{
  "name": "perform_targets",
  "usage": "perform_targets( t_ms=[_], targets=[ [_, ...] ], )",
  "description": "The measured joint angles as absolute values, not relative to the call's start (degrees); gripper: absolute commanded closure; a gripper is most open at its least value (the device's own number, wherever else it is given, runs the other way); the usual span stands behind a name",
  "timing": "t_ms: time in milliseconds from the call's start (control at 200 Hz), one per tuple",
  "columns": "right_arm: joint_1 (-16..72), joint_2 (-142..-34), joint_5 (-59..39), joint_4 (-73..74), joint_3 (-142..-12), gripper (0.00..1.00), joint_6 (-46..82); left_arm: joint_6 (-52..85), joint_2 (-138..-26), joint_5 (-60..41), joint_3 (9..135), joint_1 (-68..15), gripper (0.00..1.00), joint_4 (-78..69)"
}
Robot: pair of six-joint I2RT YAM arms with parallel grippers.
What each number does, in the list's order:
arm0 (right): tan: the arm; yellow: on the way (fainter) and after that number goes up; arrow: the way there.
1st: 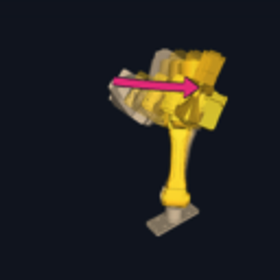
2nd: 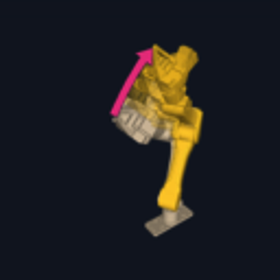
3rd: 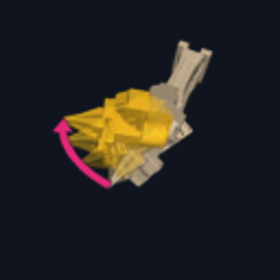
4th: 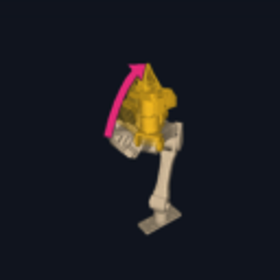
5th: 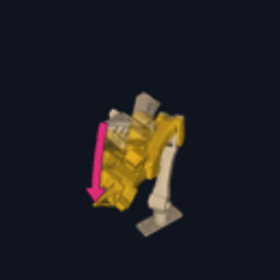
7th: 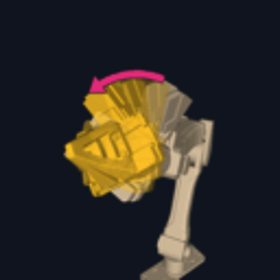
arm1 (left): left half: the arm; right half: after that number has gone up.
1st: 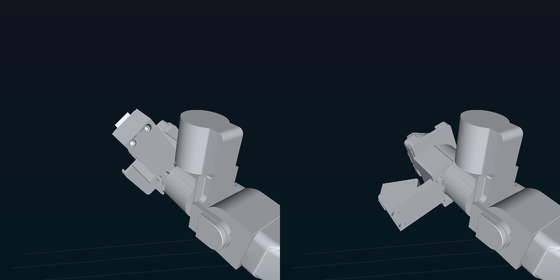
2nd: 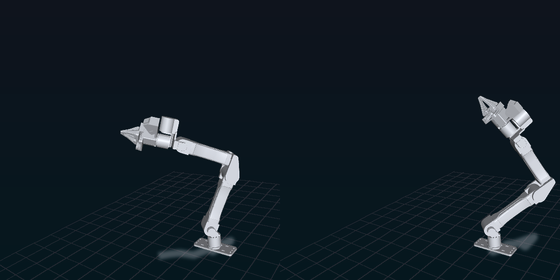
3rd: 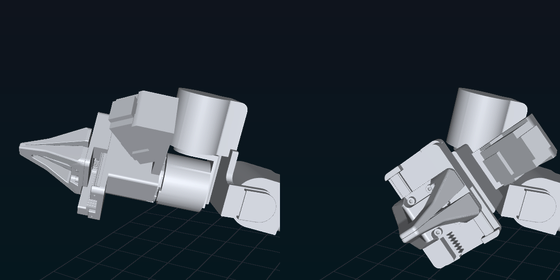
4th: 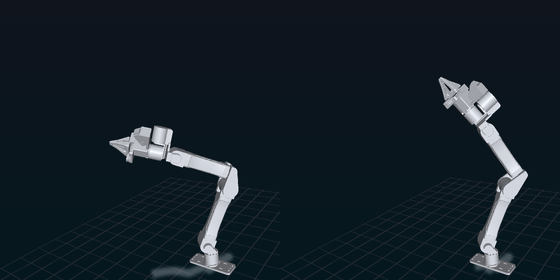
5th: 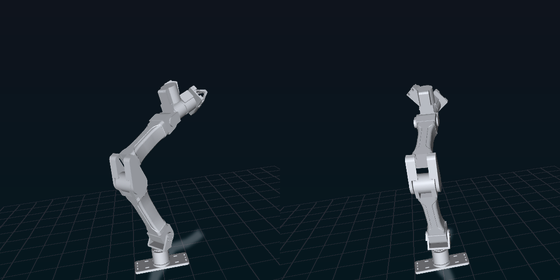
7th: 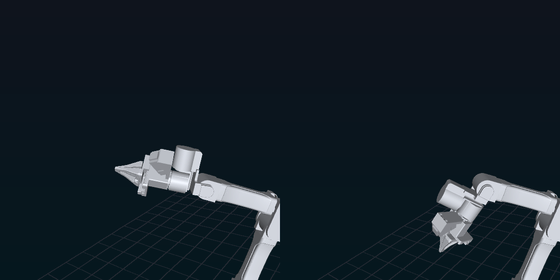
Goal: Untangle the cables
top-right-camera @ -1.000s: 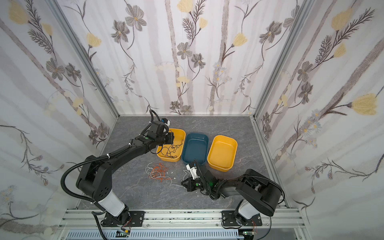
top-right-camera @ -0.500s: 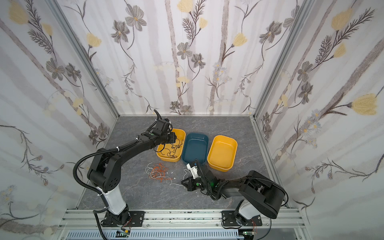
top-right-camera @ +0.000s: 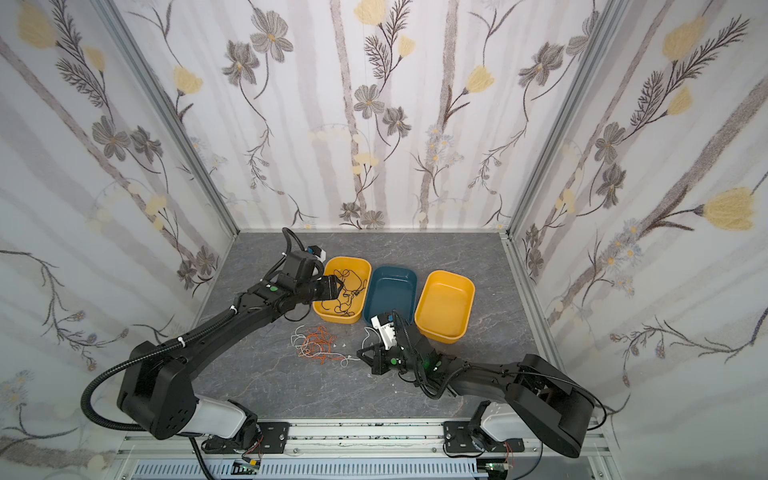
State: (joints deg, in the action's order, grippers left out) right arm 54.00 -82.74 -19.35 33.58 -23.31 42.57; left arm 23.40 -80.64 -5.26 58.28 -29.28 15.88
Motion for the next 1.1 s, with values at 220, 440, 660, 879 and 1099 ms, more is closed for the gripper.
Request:
perform_targets(
  t_ms=[220,440,660,879,1099],
  targets=[
    [54.0,-75.2,-16.3,25.1,-27.5,1.0,39.0,27.5,-72.9,-6.7,47.5,-31.1,0.4,14.4],
    [54.0,-68.8,-13.8,17.8,-29.6,1.0,36.1,30.0,-72.3,-6.4,42.0,-33.6,0.4,14.0],
    [53.5,-62.3,-10.2,12.6,-29.4,1.0,34.6,32.1,-70.4,-5.6,38.0,-35.1,0.41,13.7],
    [51.6,-53.2,-5.4,8.2,-28.6,1.0,34.0,33.7,-70.6,-4.3,34.1,-35.3,0.43,12.4],
    [48.2,-44.4,-1.8,4.9,-28.1,1.0,33.8,36.2,-71.7,-3.7,30.3,-35.3,0.44,9.6]
  ],
)
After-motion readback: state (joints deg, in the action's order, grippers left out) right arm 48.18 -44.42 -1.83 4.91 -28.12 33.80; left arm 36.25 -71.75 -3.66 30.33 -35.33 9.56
